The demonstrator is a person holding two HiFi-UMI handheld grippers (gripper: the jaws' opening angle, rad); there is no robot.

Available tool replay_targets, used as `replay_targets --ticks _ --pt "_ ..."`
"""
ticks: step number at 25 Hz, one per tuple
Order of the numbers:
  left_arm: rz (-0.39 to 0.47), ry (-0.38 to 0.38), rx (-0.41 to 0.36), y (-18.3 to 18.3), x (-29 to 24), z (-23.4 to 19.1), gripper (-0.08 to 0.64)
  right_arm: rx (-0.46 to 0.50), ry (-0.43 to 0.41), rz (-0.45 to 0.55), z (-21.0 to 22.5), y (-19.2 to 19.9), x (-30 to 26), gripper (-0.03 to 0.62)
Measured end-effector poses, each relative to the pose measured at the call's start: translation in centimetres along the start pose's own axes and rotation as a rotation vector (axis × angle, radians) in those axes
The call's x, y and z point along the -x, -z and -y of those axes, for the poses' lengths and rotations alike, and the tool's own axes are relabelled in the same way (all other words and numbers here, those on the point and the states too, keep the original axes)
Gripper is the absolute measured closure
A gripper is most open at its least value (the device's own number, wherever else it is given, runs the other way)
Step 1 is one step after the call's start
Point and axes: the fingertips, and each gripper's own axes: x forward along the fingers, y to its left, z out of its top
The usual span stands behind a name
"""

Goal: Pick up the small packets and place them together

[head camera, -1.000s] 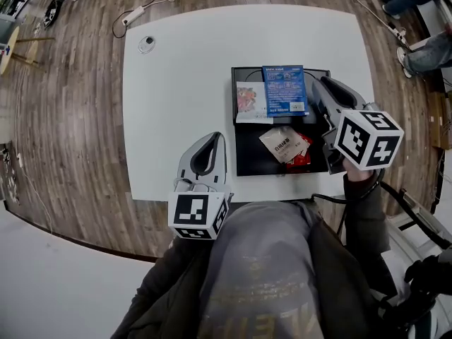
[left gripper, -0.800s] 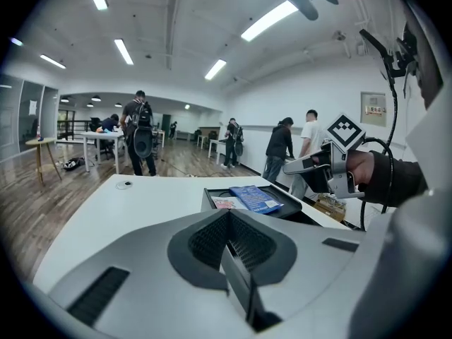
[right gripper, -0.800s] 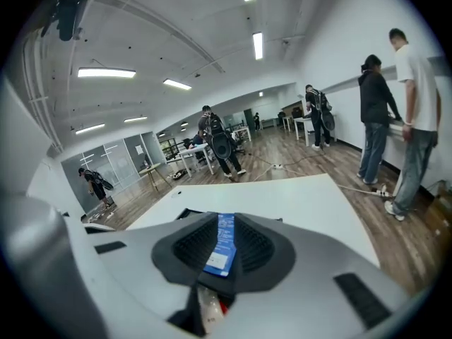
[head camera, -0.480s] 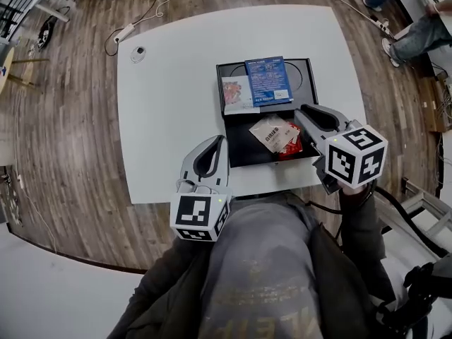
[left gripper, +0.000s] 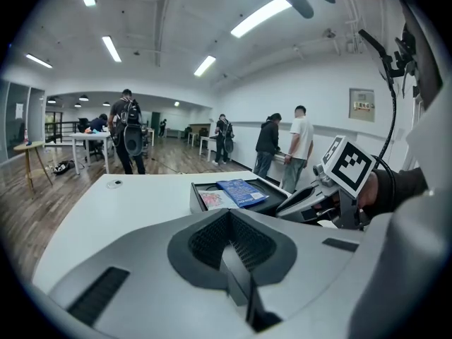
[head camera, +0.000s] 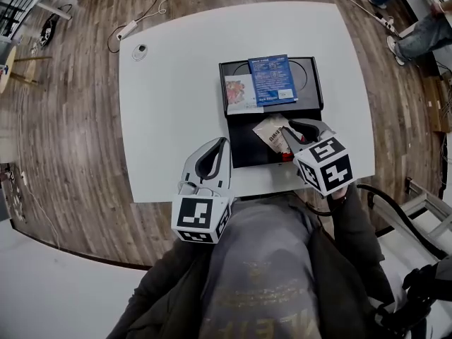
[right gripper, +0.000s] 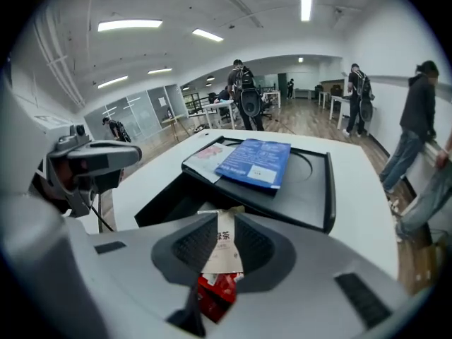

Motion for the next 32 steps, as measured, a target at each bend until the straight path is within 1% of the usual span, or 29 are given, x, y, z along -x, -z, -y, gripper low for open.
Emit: replay_targets --ticks 4,6,8,12,15,20,22,24,26,32 --pt "-0.013 -0.003 0.008 0.3 -0.6 -0.4 0.558 0.021 0.003 -0.054 0.2 0.7 -1.2 0.520" --pt "-0.017 -0.004 0.013 0.4 -0.9 -0.6 0.558 0.021 0.003 -0.089 0.4 1.3 -1.8 0.485" --pt "-0.020 -0.004 0.017 0.4 -1.3 -0.8 0.558 0.024 0.005 -0.115 0.3 1.5 -2.4 0.466" --pt "-0.028 -0.003 0.025 0.4 -1.8 -1.1 0.558 0.060 0.036 -0.162 0.2 1.8 -3.4 0.439" --pt "-0.033 -0.007 0.033 0.5 -2.0 -1.5 0.558 0.090 0.058 -0.205 0.2 2.6 -4.3 0.436" --pt "-0.042 -0.010 0.043 1.0 -2.2 -1.9 0.558 0.033 0.033 -0.205 0.5 3.3 -5.0 0.436" --pt "-0.046 -0.009 0.045 1.2 -2.3 -1.9 0.558 0.030 0.013 -0.204 0.5 3.3 -5.2 0.436" --pt "-0.046 -0.008 0.047 1.3 -2.3 -2.0 0.558 0.052 -0.001 -0.203 0.3 3.3 -5.3 0.449" --pt "-0.044 -0.009 0.048 1.2 -2.3 -2.1 0.558 0.084 -0.007 -0.198 0.1 3.3 -5.2 0.483" --pt "-0.033 -0.010 0.045 0.8 -2.0 -2.3 0.558 0.180 0.006 -0.179 -0.9 2.6 -4.5 0.542"
